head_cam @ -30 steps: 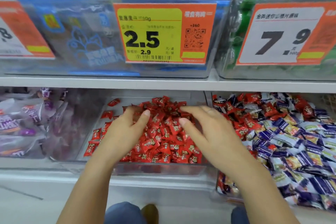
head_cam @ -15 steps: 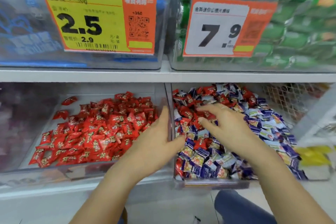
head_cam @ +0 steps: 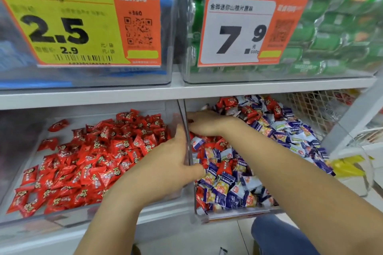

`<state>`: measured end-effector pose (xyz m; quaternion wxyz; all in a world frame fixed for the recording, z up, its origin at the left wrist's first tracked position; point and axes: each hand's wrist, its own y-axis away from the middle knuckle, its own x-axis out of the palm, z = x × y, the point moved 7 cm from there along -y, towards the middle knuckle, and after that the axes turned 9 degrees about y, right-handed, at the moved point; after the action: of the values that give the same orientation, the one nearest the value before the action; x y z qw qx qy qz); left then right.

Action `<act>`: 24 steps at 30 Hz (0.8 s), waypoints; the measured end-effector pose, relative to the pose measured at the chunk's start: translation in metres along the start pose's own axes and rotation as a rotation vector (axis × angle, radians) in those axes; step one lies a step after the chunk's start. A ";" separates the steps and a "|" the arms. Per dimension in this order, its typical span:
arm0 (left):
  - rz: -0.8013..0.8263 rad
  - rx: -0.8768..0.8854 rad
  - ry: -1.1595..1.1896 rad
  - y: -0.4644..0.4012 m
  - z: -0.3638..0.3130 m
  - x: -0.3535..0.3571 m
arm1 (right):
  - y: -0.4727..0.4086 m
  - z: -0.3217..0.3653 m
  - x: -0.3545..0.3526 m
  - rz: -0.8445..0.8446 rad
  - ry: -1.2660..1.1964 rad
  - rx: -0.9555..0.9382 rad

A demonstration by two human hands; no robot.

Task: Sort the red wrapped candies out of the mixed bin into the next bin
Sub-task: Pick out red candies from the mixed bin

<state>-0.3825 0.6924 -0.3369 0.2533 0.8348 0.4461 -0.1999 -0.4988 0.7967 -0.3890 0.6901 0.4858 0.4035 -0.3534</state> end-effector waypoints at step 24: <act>-0.221 0.117 -0.073 -0.028 -0.060 0.045 | 0.194 -0.091 -0.006 -0.654 -0.255 0.071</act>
<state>-0.3757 0.7710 -0.3215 0.1969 0.7861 0.5134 -0.2824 -0.3497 0.9386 -0.3276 0.5678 0.3065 0.4358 -0.6275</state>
